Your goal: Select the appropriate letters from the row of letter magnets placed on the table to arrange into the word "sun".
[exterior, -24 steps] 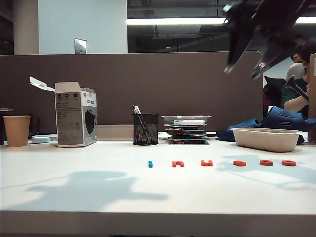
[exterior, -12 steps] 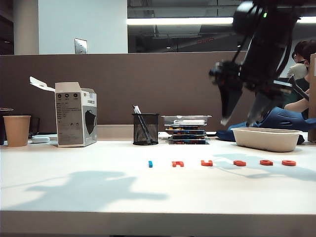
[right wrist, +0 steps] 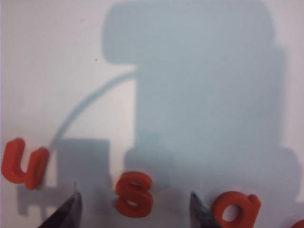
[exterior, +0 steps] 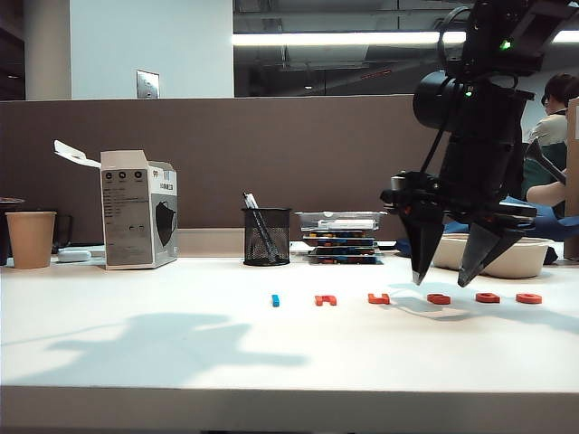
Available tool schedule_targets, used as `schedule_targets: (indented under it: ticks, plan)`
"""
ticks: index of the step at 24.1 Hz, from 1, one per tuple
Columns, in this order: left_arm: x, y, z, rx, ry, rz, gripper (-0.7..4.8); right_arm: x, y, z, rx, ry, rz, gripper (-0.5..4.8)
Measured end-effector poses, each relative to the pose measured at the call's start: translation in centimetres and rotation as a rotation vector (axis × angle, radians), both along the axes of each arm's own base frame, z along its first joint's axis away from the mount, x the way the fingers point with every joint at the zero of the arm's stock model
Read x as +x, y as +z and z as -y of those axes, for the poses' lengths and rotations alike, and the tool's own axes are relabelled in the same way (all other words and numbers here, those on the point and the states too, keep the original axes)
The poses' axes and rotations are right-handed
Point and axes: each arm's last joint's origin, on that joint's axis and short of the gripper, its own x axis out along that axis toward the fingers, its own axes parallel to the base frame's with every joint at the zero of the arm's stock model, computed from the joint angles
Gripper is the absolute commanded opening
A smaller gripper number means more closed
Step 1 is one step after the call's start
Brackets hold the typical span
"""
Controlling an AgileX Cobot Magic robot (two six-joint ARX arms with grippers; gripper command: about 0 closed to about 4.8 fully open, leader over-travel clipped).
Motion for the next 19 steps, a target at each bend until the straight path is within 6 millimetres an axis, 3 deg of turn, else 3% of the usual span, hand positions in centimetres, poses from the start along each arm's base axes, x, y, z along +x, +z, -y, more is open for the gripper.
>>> schedule_targets:
  ticks: [19]
  plan:
    - [0.0,0.0,0.0,0.001,0.000,-0.001,-0.05,-0.1,-1.2,-1.0,-0.024,0.023,-0.028,2.69]
